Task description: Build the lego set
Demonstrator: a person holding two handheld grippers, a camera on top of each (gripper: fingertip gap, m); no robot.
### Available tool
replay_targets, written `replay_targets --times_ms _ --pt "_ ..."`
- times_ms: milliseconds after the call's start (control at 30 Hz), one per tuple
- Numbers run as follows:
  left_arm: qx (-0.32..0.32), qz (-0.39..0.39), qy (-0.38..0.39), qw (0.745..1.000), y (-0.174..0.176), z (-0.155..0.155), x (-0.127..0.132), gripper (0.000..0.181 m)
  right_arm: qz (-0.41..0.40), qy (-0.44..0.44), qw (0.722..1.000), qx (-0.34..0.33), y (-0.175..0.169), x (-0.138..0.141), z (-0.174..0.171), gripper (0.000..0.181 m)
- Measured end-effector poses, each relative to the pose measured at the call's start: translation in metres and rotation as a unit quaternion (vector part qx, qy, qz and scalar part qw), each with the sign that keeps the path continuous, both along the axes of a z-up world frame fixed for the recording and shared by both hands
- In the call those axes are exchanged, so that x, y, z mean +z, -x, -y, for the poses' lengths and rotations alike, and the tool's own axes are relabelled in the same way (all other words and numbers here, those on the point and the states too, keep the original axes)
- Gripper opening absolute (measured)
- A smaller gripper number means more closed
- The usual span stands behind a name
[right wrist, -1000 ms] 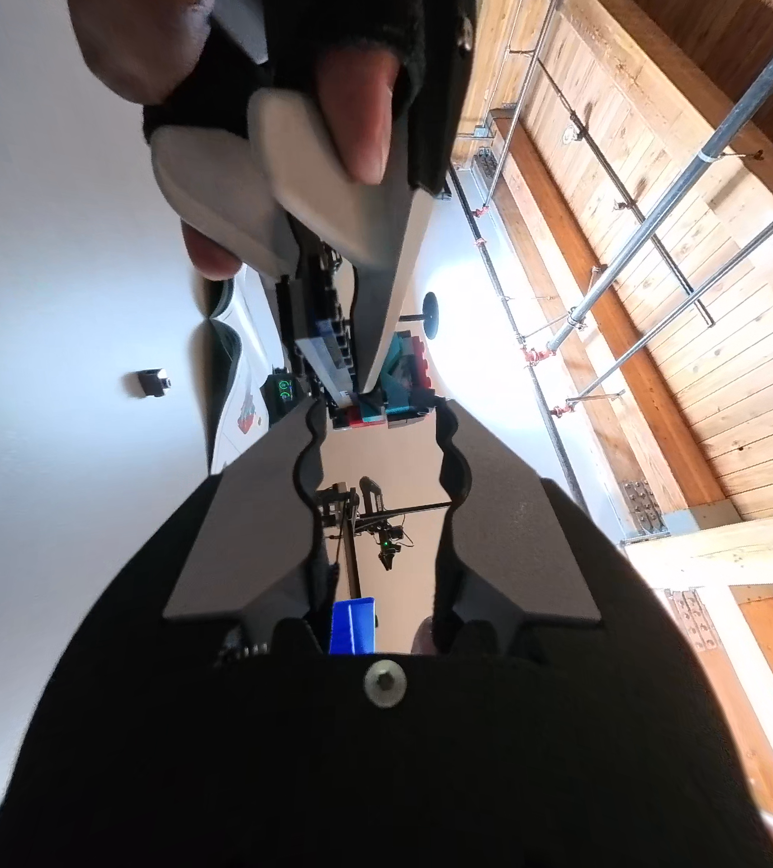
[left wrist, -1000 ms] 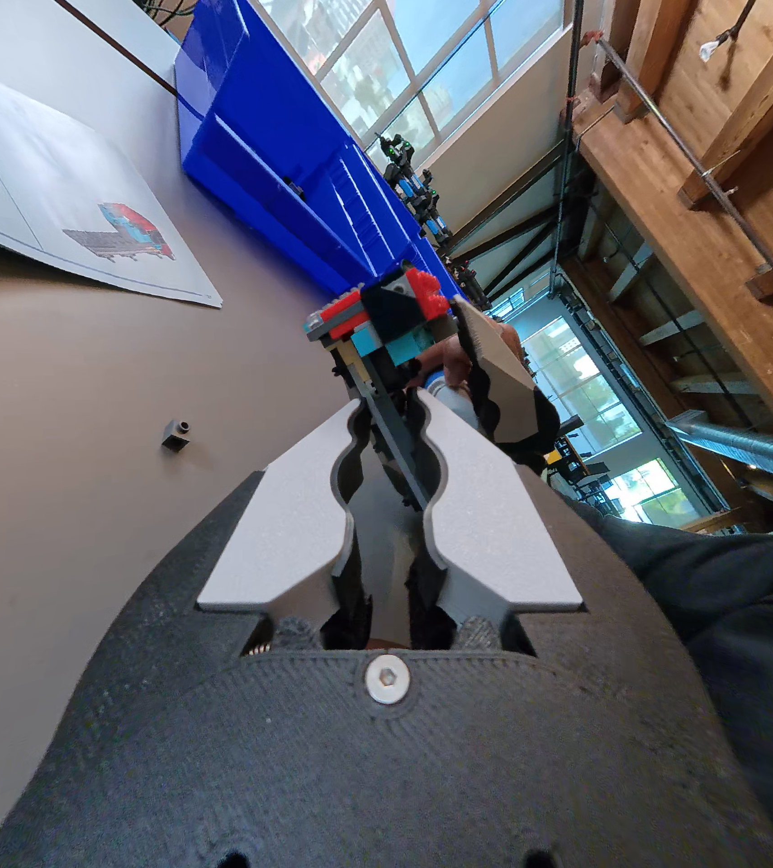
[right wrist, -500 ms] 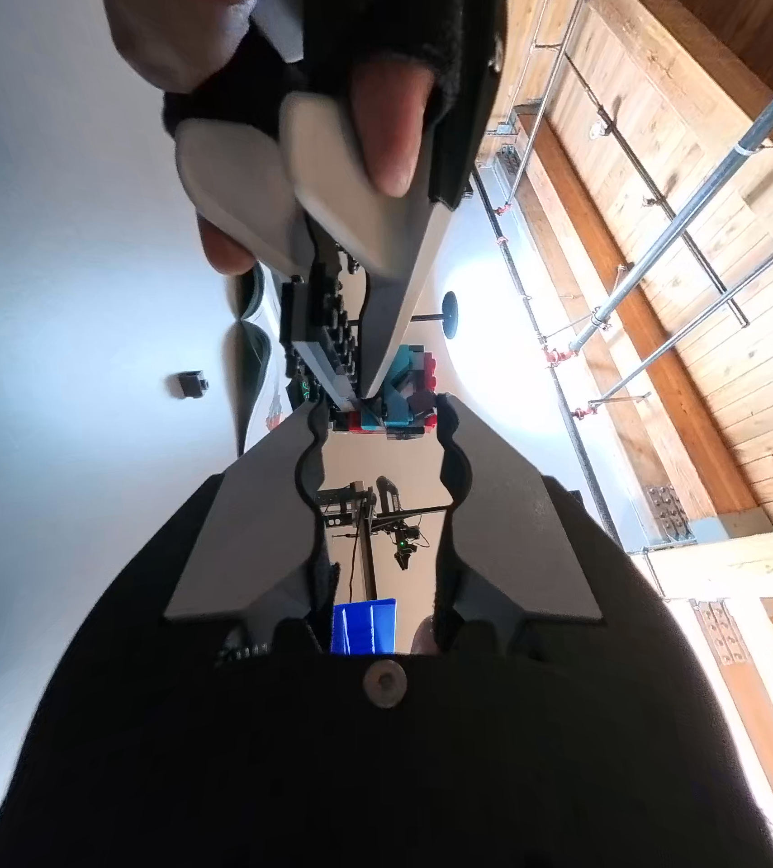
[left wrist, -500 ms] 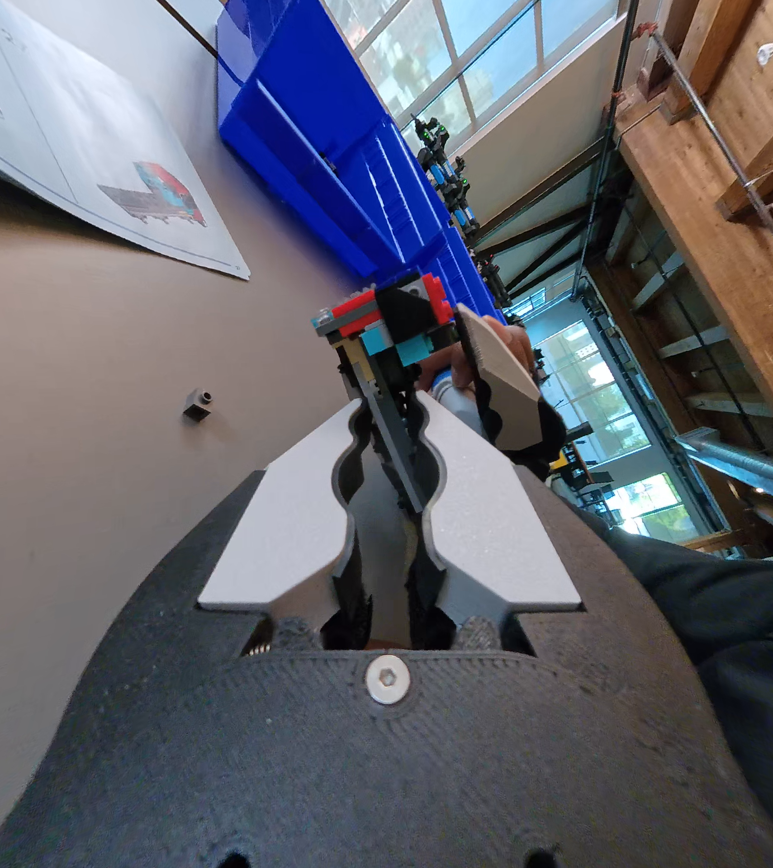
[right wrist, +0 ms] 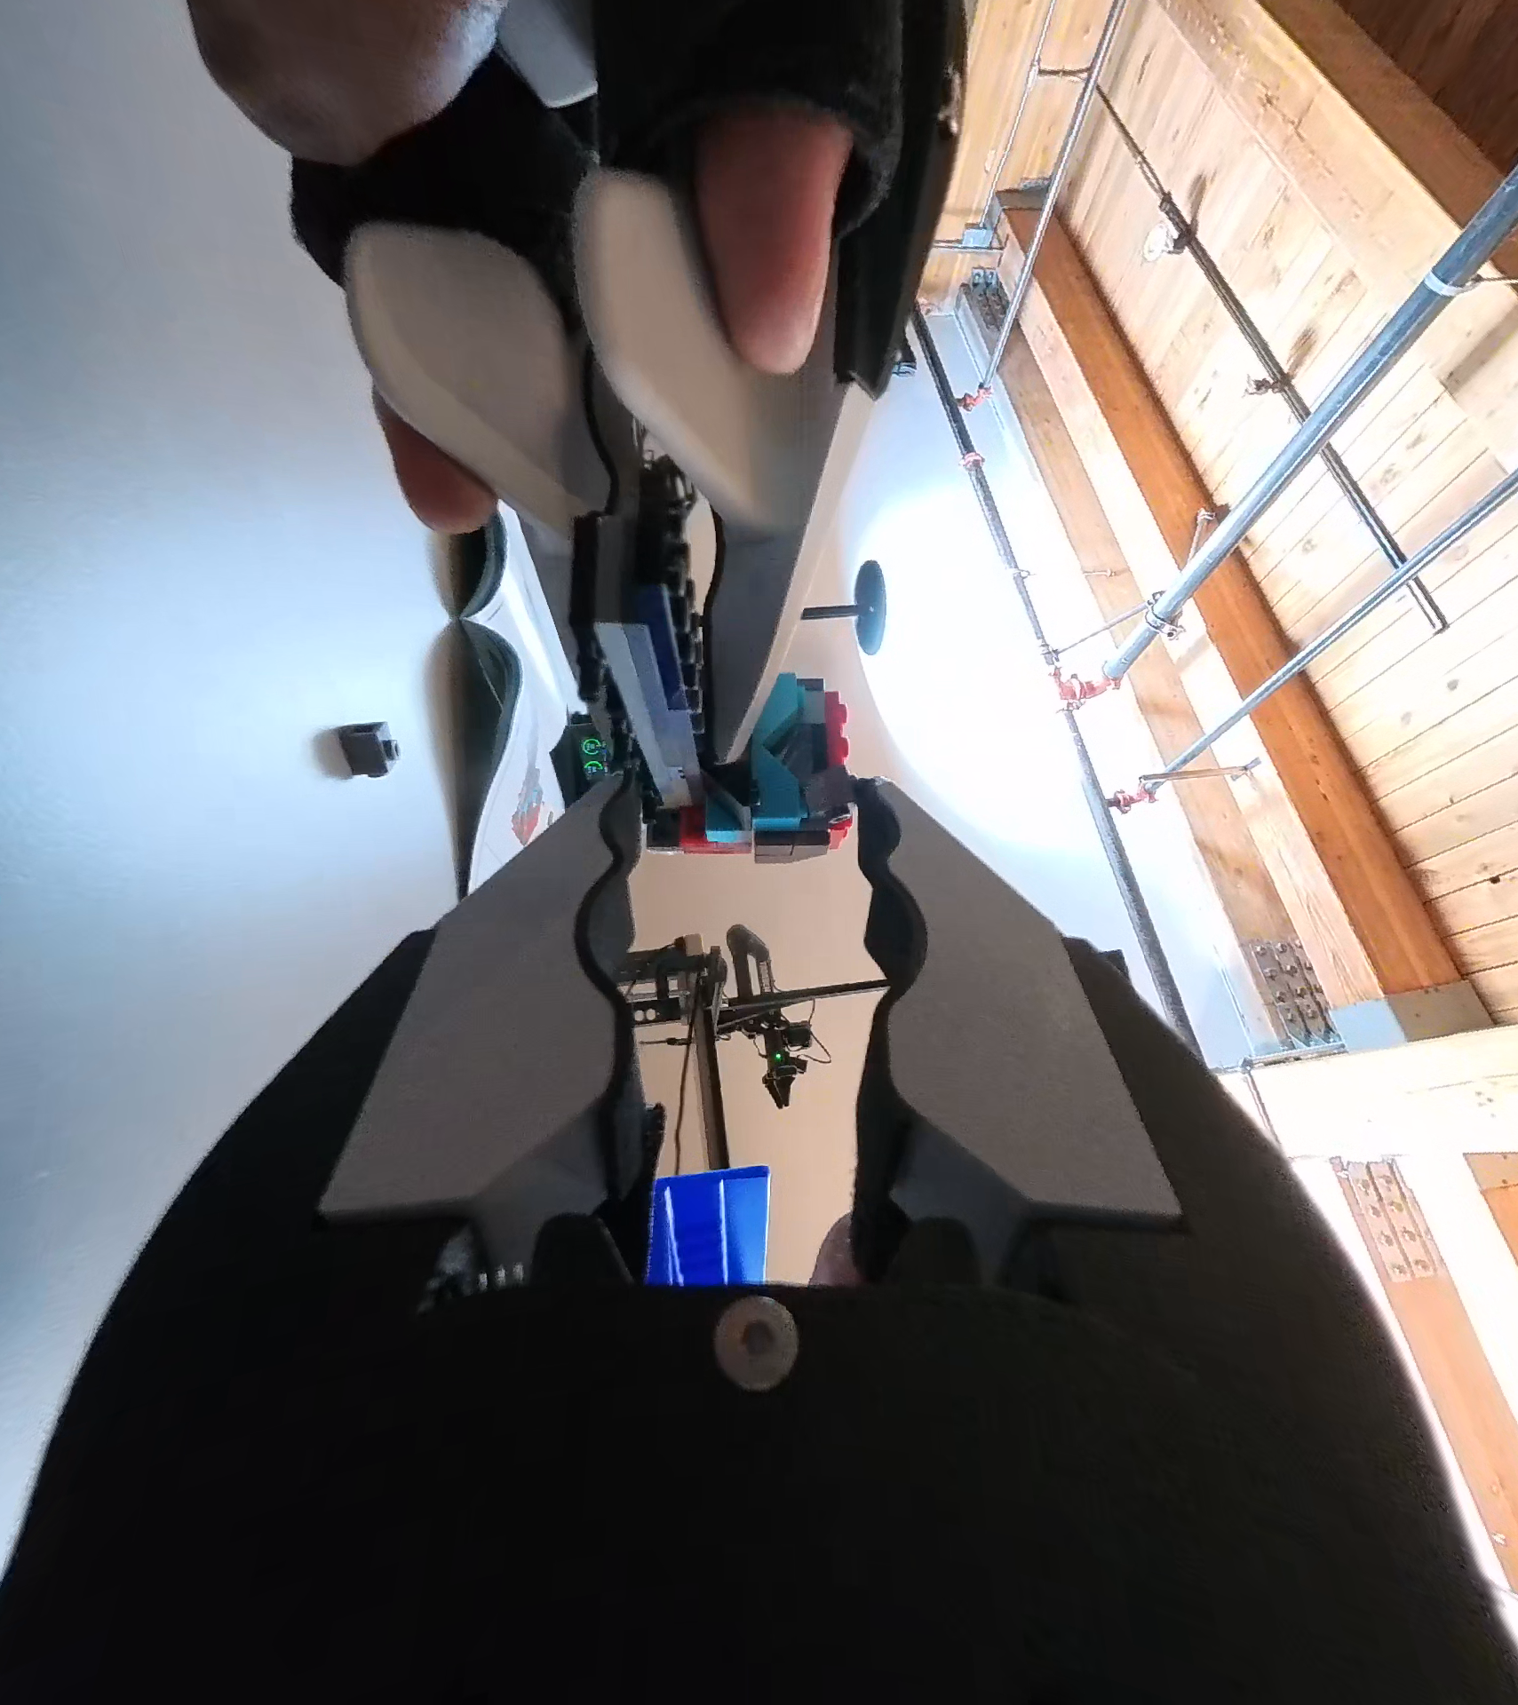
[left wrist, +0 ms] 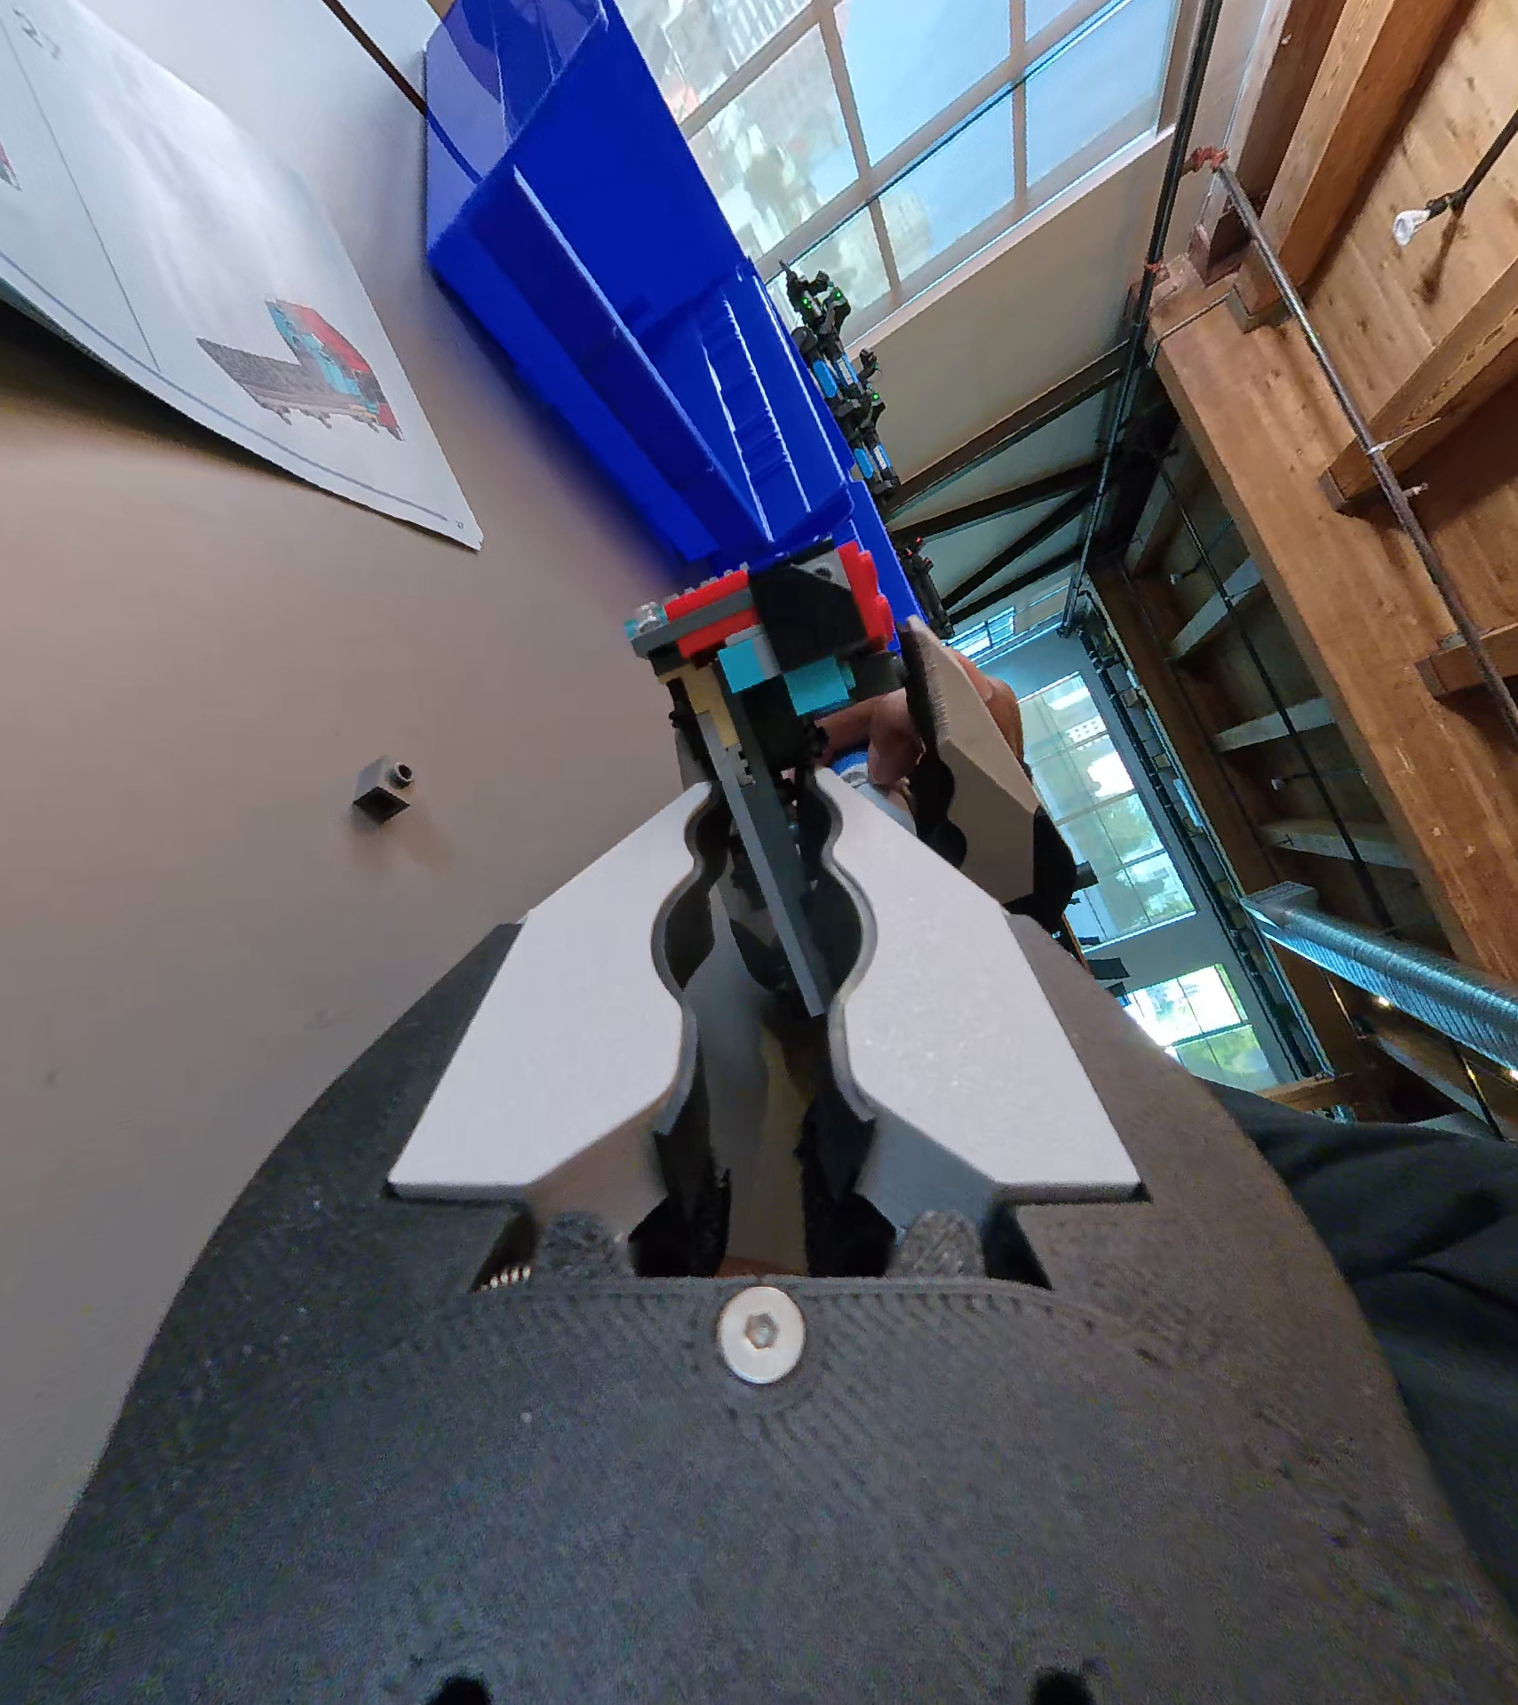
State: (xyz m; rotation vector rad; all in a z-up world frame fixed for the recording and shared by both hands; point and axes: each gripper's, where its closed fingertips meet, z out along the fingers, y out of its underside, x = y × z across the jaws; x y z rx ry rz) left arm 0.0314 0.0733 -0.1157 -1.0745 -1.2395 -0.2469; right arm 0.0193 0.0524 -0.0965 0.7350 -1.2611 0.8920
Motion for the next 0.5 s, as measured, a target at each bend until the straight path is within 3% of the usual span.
replay_targets --times_ms 500 --pt "0.004 0.003 -0.014 1.0 0.0009 0.0022 0.0014 0.014 0.0 0.005 1.0 -0.005 0.0016 0.0006 -0.0005 0.048"
